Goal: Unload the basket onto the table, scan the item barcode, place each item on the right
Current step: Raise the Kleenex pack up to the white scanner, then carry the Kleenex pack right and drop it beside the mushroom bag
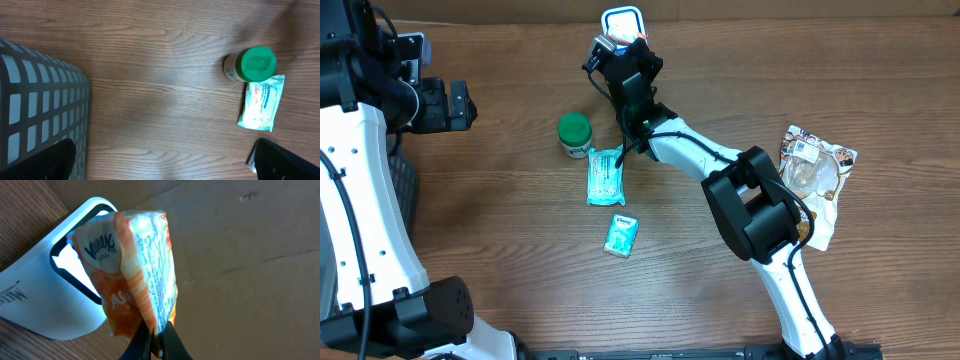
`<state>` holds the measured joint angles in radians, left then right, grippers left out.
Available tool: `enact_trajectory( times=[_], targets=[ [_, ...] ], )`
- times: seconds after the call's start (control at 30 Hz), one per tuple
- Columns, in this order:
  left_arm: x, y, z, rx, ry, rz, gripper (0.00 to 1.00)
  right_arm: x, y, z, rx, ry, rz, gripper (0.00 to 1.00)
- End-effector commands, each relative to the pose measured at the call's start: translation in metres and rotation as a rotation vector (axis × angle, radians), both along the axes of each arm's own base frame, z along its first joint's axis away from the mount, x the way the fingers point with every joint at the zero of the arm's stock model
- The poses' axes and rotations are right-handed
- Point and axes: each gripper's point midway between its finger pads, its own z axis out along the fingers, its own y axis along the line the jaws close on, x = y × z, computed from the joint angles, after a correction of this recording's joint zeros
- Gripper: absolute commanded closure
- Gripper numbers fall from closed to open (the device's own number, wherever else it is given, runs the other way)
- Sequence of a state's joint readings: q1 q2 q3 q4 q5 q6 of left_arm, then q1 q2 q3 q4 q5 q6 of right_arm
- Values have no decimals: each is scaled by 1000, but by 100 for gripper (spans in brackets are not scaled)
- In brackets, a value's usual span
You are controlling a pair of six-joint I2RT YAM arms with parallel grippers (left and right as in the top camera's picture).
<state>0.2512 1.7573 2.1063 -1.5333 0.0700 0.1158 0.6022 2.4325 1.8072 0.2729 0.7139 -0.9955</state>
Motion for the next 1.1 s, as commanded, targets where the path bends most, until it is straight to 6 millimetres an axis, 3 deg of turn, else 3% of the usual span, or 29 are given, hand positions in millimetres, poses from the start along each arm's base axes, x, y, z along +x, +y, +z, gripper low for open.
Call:
enact_trajectory(
  times=[0.0, 0.3, 0.4, 0.5, 0.57, 0.77, 0.9, 0.97, 1.07],
  targets=[
    [0, 2, 2, 11, -4, -13, 0, 0, 9, 18, 23, -36, 7, 96],
    [0, 2, 2, 11, -4, -12, 0, -26, 11, 85, 184, -30, -6, 96],
    [0, 2, 2, 11, -4, -12, 1, -41, 3, 114, 259, -10, -25, 96],
    [0, 2, 2, 11, -4, -12, 1, -59, -9, 129, 358, 39, -66, 96],
    [0, 2, 2, 11, -4, -12, 0, -75, -13, 127, 404, 130, -66, 96],
    [0, 2, 2, 11, -4, -12, 0, -156, 0, 78, 658, 679, 14, 96],
    [0, 2, 2, 11, -4, -12, 1, -199, 4, 57, 846, 1018, 13, 96],
    [0, 2, 2, 11, -4, -12, 1, -210, -6, 52, 877, 1108, -7, 96],
    [0, 2, 2, 11, -4, -12, 0, -213, -38, 43, 893, 1160, -126, 96]
  ],
)
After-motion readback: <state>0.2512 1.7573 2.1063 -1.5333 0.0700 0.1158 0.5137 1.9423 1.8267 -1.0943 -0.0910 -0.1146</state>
